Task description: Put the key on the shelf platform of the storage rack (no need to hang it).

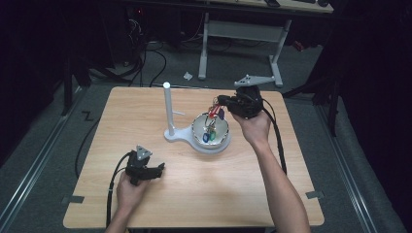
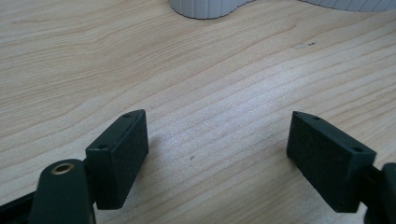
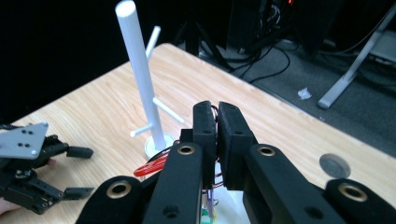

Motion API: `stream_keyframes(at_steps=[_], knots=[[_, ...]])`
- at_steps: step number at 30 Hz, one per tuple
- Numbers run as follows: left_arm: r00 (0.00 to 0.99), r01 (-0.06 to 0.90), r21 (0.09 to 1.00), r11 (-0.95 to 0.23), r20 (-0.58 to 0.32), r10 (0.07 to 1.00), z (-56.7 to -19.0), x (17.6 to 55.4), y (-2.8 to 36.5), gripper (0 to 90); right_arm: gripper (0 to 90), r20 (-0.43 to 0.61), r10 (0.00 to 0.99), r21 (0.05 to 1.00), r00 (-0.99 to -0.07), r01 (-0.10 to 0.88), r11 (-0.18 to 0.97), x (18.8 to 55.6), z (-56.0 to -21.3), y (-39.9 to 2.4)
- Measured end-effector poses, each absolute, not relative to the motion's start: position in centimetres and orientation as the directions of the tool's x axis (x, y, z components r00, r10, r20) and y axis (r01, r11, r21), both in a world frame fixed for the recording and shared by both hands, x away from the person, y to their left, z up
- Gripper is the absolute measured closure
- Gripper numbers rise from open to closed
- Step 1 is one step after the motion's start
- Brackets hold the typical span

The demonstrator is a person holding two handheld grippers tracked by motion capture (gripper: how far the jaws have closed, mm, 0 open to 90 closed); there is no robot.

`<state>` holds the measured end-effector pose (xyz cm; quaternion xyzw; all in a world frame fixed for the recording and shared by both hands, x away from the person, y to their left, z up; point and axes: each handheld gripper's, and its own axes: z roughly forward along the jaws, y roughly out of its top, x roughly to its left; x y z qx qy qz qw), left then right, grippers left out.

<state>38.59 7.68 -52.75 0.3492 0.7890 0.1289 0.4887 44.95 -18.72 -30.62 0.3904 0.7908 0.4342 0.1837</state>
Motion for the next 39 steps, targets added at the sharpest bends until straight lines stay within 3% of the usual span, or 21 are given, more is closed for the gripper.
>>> stream_keyframes(at_steps=[39], knots=[[-0.278,0.422,0.549,0.721,-0.679,0.679,-52.8,38.6,7.7,21.0,86.7,0.162,0.792,0.750,-0.588,0.596,0.289,46.4,-38.6,-19.2]])
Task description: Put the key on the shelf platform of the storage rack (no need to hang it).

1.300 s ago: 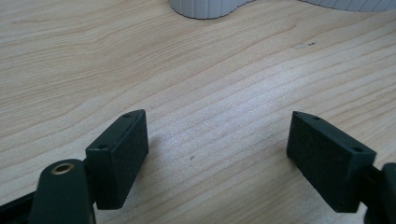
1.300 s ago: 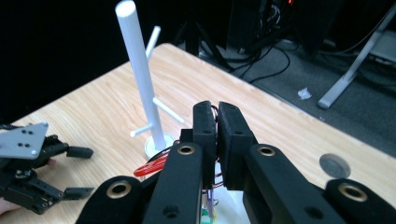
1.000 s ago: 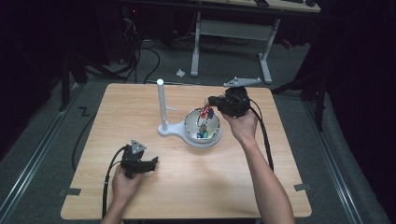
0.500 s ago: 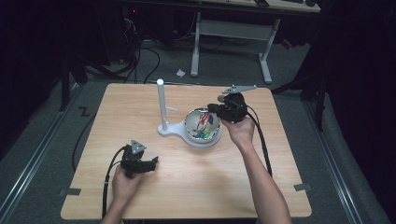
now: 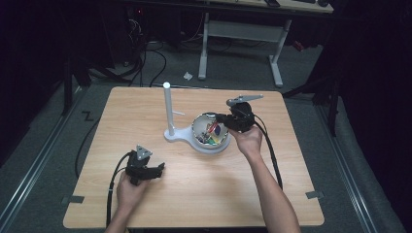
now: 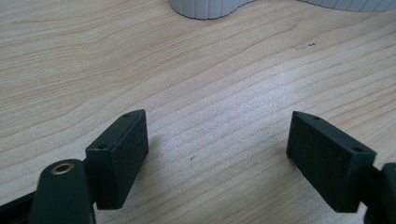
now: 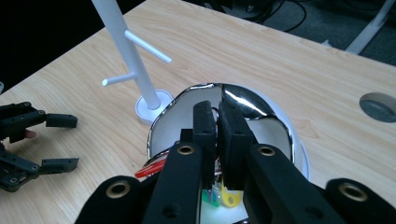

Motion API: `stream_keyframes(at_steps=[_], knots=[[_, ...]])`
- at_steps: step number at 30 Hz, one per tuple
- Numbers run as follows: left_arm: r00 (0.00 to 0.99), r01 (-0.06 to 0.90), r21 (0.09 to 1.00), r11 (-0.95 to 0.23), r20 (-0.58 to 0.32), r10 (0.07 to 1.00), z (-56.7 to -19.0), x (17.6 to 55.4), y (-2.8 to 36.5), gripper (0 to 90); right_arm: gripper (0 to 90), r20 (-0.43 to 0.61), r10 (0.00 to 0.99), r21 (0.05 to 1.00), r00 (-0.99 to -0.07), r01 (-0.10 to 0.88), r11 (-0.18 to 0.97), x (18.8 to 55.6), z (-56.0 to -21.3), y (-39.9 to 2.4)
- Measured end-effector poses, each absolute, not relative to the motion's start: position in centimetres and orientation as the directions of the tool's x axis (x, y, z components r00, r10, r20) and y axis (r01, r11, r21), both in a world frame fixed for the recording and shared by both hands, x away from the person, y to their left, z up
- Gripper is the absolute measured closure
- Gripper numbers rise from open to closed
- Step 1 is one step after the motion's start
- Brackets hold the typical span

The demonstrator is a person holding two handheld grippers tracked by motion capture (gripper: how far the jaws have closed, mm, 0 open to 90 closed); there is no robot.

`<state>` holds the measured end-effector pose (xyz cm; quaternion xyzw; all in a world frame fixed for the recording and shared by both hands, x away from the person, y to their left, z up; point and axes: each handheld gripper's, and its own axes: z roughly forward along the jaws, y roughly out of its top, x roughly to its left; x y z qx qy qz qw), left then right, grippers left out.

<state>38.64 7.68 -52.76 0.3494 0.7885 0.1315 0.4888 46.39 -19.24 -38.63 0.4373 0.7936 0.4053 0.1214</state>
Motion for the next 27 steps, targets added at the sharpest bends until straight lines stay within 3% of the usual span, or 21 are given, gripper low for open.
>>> stream_keyframes(at_steps=[27], knots=[[-0.279,0.423,0.547,0.722,-0.680,0.678,-52.8,38.6,7.7,21.0,86.3,0.186,0.808,0.706,-0.558,0.648,0.285,47.1,-42.4,-18.5]])
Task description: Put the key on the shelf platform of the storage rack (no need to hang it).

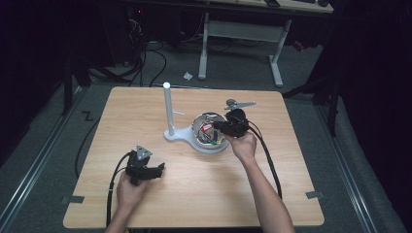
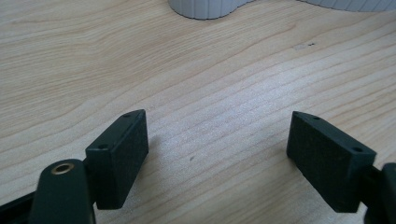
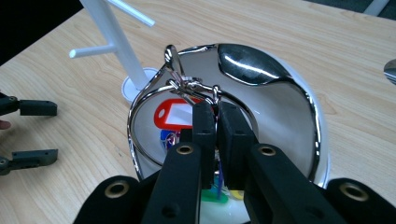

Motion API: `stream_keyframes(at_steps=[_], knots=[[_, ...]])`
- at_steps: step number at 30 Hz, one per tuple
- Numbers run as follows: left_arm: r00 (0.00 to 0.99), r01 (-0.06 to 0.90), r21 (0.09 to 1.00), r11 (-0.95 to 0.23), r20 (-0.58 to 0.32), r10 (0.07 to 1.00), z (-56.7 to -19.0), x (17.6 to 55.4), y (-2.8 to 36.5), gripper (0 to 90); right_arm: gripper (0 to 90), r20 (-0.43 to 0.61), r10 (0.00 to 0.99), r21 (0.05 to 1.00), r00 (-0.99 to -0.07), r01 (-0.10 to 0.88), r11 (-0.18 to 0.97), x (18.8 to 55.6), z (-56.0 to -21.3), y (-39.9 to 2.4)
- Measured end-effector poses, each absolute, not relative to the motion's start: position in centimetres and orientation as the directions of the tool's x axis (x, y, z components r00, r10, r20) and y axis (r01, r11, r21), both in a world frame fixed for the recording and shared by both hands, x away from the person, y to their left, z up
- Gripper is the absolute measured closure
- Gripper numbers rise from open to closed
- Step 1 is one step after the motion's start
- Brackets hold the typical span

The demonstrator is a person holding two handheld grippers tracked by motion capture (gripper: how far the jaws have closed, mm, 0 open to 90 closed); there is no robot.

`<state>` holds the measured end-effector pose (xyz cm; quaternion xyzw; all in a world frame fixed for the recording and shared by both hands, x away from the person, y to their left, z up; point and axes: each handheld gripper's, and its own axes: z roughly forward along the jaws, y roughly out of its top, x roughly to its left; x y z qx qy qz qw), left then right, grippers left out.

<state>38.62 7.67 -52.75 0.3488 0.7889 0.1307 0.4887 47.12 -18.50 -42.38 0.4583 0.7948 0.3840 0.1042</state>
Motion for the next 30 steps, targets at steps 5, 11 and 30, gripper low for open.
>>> stream_keyframes(at_steps=[5,11,30], knots=[[-0.277,0.424,0.548,0.721,-0.680,0.679,-52.8,38.6,7.7,21.0,86.3,0.188,0.811,0.701,-0.554,0.654,0.284,47.5,-42.9,-18.1],[-0.278,0.423,0.548,0.722,-0.680,0.679,-52.8,38.6,7.7,21.0,86.0,0.190,0.824,0.695,-0.534,0.666,0.272,47.8,-43.4,-18.0],[-0.278,0.423,0.548,0.722,-0.679,0.679,-52.8,38.6,7.7,21.0,64.8,0.156,0.828,0.712,-0.538,0.642,0.283,46.9,-42.4,-18.4]])
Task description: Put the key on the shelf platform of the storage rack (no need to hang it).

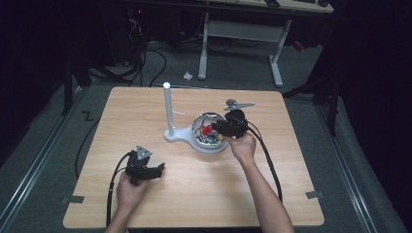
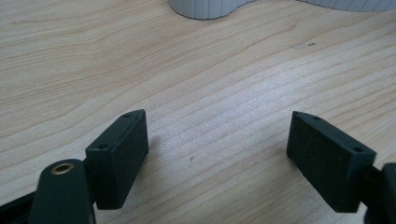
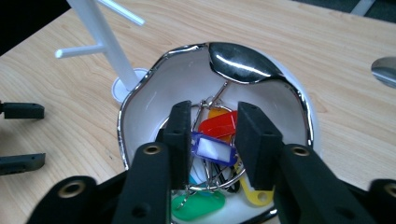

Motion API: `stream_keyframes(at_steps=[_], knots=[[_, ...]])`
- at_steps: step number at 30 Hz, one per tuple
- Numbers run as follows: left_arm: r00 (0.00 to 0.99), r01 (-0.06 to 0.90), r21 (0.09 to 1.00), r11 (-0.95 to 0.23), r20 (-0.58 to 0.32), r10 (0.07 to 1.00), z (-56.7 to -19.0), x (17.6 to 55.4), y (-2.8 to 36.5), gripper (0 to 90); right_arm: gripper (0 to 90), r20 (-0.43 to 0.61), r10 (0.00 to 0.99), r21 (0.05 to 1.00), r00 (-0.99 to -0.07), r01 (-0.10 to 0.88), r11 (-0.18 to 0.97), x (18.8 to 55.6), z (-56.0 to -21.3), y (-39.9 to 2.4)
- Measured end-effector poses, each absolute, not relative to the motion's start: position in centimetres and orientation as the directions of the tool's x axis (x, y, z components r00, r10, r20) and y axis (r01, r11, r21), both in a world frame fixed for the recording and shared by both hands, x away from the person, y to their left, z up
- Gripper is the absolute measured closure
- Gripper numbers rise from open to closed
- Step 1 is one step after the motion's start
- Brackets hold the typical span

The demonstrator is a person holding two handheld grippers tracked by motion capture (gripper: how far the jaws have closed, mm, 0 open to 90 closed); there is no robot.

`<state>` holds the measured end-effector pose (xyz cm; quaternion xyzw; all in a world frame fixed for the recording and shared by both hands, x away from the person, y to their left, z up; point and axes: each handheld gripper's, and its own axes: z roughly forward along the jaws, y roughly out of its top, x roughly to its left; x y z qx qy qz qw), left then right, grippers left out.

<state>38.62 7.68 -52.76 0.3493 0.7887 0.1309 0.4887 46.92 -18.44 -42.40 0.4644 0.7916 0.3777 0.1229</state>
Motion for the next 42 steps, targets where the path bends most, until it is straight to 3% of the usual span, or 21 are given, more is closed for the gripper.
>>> stream_keyframes(at_steps=[4,15,42], knots=[[-0.279,0.422,0.547,0.722,-0.680,0.678,-52.8,38.6,7.7,21.0,58.3,0.138,0.829,0.725,-0.542,0.626,0.288,46.3,-41.5,-19.0],[-0.277,0.423,0.550,0.721,-0.679,0.680,-52.8,38.6,7.7,21.0,50.8,0.130,0.855,0.740,-0.502,0.623,0.254,44.7,-40.5,-21.5],[-0.276,0.421,0.553,0.719,-0.677,0.683,-52.8,38.7,7.7,21.1,45.2,0.152,0.871,0.792,-0.466,0.585,0.175,40.8,-37.5,-26.0]])
